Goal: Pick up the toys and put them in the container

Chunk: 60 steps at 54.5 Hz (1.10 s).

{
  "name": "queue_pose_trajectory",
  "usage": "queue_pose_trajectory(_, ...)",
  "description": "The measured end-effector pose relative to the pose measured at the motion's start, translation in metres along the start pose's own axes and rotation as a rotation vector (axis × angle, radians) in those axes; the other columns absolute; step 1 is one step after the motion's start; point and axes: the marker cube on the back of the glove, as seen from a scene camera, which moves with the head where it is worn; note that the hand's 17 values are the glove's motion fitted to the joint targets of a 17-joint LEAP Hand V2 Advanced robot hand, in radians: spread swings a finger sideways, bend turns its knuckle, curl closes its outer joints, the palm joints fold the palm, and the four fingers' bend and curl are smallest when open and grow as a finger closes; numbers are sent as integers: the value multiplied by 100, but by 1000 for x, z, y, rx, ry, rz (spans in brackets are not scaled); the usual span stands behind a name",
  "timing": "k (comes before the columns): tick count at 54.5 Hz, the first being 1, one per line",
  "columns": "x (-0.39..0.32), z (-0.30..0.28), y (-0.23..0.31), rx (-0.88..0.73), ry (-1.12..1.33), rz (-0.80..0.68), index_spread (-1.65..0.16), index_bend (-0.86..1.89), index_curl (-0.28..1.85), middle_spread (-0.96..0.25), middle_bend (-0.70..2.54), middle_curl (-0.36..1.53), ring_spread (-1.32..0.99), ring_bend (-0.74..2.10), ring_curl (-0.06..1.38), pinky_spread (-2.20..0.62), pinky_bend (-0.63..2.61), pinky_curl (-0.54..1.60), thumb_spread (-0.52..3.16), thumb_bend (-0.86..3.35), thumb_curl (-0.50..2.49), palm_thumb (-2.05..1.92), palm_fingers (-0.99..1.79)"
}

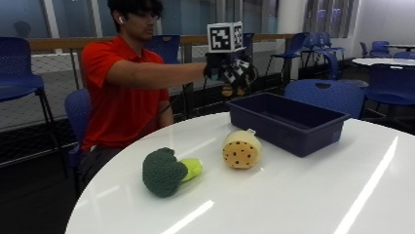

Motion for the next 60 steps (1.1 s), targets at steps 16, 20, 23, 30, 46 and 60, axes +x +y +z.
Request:
queue_pose_trajectory(16, -68, -20, -71, 10, -24, -32, -40, 17, 48, -52, 45, 60, -51, 81, 44, -47, 100, 42, 70, 1, 75, 64, 91)
queue_pose_trajectory(20, -85, -19, -75, 17, -3, -213, -40, 17, 48, -52, 44, 62, -51, 81, 44, -47, 101, 42, 70, -1, 76, 64, 90)
queue_pose_trajectory(23, -98, -20, -85, 29, -19, -127, -40, 17, 49, -53, 43, 64, -51, 81, 44, -47, 101, 43, 70, -1, 77, 64, 88)
queue_pose_trajectory(30, -115, -18, -92, 4, -17, -180, -41, 14, 50, -54, 40, 67, -51, 81, 45, -47, 102, 43, 73, -2, 79, 62, 82)
queue_pose_trajectory(46, -93, 17, -98, -92, 30, -27, -40, 19, 52, -30, 17, 60, -18, 33, 34, -10, 84, 37, 108, -10, 55, 6, -15)
queue_pose_trajectory(60, -16, 31, -89, -56, 47, 47, -36, 13, 40, -13, 13, 46, -4, 17, 27, 4, 77, 32, 107, -9, 39, -11, -20)
